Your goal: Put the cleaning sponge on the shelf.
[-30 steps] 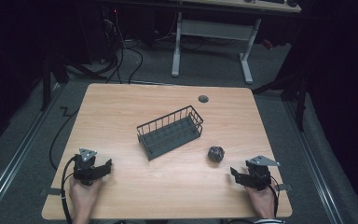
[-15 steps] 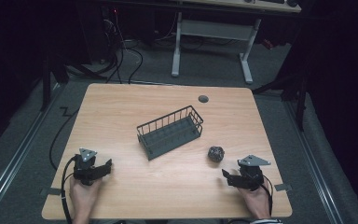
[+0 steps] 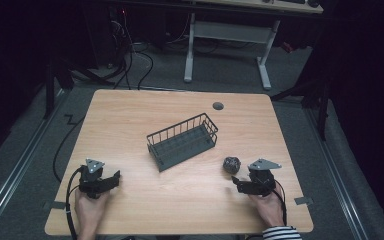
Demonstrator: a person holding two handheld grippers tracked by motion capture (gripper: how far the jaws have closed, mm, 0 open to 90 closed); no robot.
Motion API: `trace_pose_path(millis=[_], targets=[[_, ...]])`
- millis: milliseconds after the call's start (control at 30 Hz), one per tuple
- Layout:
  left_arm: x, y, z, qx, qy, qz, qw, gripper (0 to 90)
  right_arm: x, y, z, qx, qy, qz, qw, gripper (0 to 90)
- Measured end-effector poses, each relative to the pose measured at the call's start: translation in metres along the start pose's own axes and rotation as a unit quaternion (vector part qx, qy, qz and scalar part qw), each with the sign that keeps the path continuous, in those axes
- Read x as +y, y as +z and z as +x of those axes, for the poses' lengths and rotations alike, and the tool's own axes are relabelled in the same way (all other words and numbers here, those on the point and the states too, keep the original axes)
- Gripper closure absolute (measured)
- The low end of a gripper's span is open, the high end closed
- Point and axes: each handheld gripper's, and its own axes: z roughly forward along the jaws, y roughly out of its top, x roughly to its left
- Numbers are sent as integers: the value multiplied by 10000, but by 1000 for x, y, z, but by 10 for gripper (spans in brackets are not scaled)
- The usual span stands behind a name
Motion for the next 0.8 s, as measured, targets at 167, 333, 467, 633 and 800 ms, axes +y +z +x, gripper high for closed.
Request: trace_pose_path(millis=[167,333,467,633,800], targets=[[0,0,0,-2,0,0,10000,254,11,4,1,7,-26,-17,10000,223],[0,0,0,-5,2,1,10000,253,22,11,4,27,-99,-8,9999,212],[0,0,0,-8,3,1,10000,253,27,17,3,37,-87,-4,10000,206],[0,0,0,-9,3,-1,10000,252,30,25,2,36,-27,41,10000,206],[0,0,0,-11,6,1,10000,252,32,37,1,23,3,125,9999,226]])
